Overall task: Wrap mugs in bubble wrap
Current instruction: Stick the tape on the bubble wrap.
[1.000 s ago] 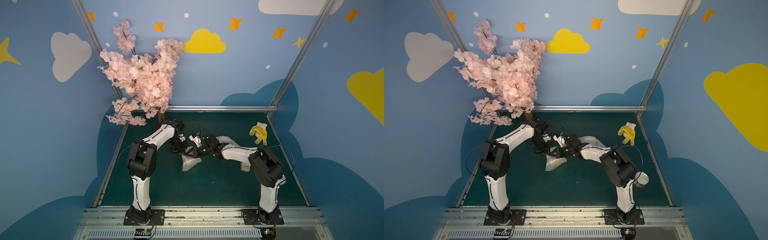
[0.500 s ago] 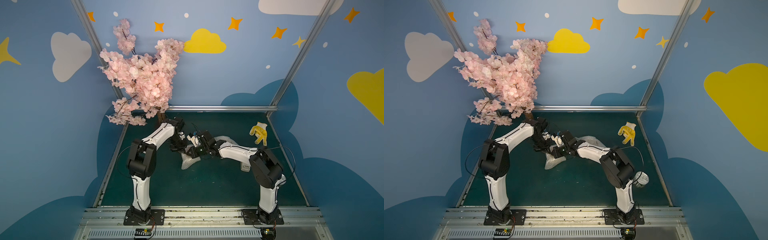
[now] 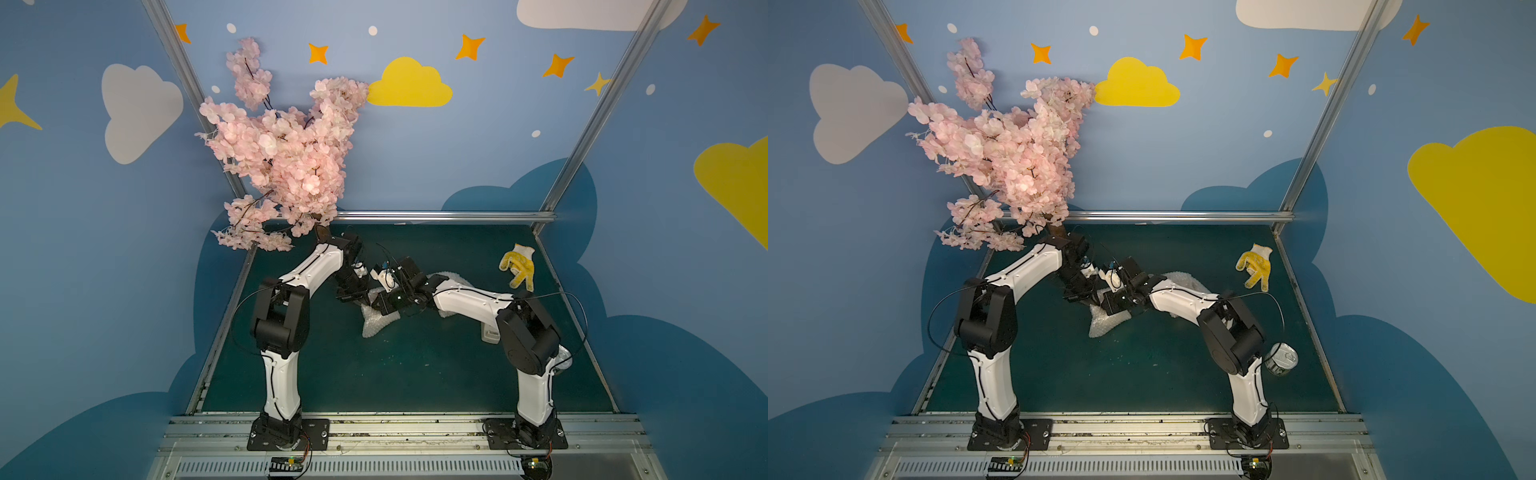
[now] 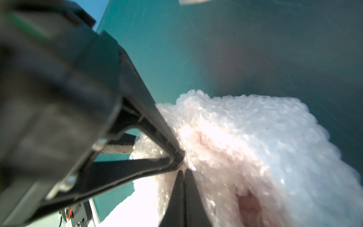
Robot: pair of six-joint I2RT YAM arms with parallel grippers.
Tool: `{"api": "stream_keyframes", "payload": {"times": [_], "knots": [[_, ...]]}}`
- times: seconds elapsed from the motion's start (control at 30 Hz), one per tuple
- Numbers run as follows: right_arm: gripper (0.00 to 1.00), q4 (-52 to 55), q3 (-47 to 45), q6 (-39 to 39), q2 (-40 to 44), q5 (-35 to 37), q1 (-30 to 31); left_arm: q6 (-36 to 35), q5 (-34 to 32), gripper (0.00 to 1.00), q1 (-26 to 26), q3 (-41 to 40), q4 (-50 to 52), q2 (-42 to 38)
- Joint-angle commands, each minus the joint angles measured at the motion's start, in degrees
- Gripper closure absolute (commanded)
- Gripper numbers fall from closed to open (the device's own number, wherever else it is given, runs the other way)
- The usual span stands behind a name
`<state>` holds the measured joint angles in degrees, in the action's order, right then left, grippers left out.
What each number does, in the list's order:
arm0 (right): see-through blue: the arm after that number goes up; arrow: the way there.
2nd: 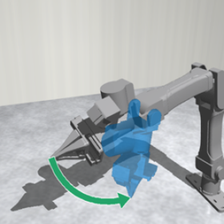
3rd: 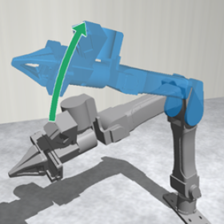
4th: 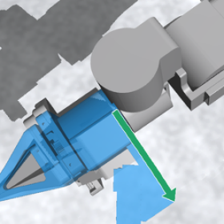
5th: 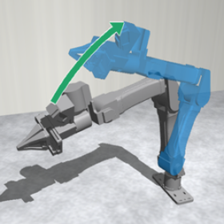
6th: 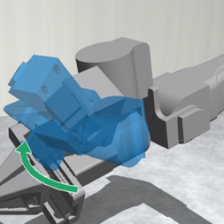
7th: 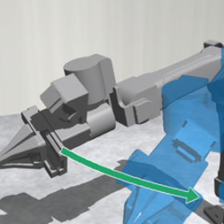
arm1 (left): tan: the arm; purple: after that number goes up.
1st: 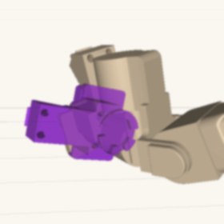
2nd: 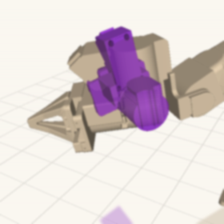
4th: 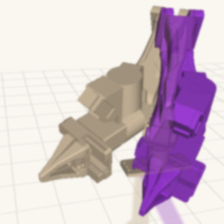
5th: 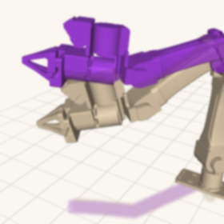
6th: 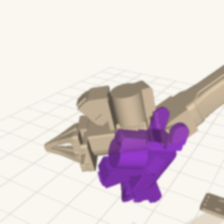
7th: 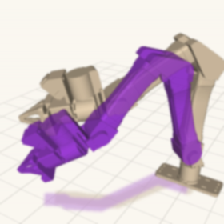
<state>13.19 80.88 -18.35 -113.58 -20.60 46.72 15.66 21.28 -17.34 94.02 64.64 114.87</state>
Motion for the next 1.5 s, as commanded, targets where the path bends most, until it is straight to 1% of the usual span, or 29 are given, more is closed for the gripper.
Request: {"api": "stream_keyframes", "payload": {"times": [0.0,0.07,0.13,0.23,0.43,0.6,0.67,0.77,0.97,1.13,1.23,1.33,1.43,1.47], "knots": [[1.00,10.86,0.22,1.35,-4.29,3.02,0.10,-1.48,5.92,0.75,0.56,1.65,1.50,-0.85],[1.00,11.87,1.01,1.50,-4.75,3.11,0.13,-1.84,5.89,0.66,0.56,0.99,1.21,-0.63],[1.00,11.97,1.32,1.34,-5.31,2.95,0.17,-1.80,5.77,0.60,0.66,-0.10,0.18,-0.69],[1.00,11.42,1.26,1.10,-5.42,2.94,0.43,-1.74,5.41,0.60,0.88,-0.97,-0.02,-0.73],[1.00,11.87,3.06,0.64,-5.33,2.01,0.72,-1.13,4.01,0.59,2.82,-1.67,1.30,-3.31],[1.00,14.69,6.66,0.60,-6.77,1.76,0.89,-1.09,0.33,0.59,4.61,-1.77,2.42,-5.38],[1.00,15.28,7.41,0.62,-7.60,2.30,0.92,-0.99,0.78,0.59,4.71,-2.00,2.33,-6.44],[1.00,16.69,8.97,0.69,-9.38,2.79,1.18,-0.55,3.24,0.59,4.47,-2.60,2.39,-6.83],[1.00,19.40,10.61,0.55,-10.51,4.93,1.82,0.42,4.39,0.60,2.29,-3.82,1.32,-5.80],[0.94,21.48,12.11,0.68,-9.64,5.93,1.81,1.36,3.89,0.61,0.97,-3.82,0.64,-3.37],[0.91,22.56,13.05,0.95,-9.40,6.22,1.80,1.98,0.67,0.64,0.97,-2.99,1.26,-1.66],[0.84,22.58,13.07,1.05,-8.64,6.19,1.80,2.91,-3.09,0.67,1.06,-1.80,2.24,-0.45],[0.74,22.50,12.83,1.06,-7.60,6.52,1.78,3.32,-3.63,0.69,1.17,-1.33,2.33,0.42],[0.73,22.37,12.79,1.04,-7.27,6.49,1.76,3.32,-3.79,0.70,1.20,-1.24,2.41,0.74]]}}
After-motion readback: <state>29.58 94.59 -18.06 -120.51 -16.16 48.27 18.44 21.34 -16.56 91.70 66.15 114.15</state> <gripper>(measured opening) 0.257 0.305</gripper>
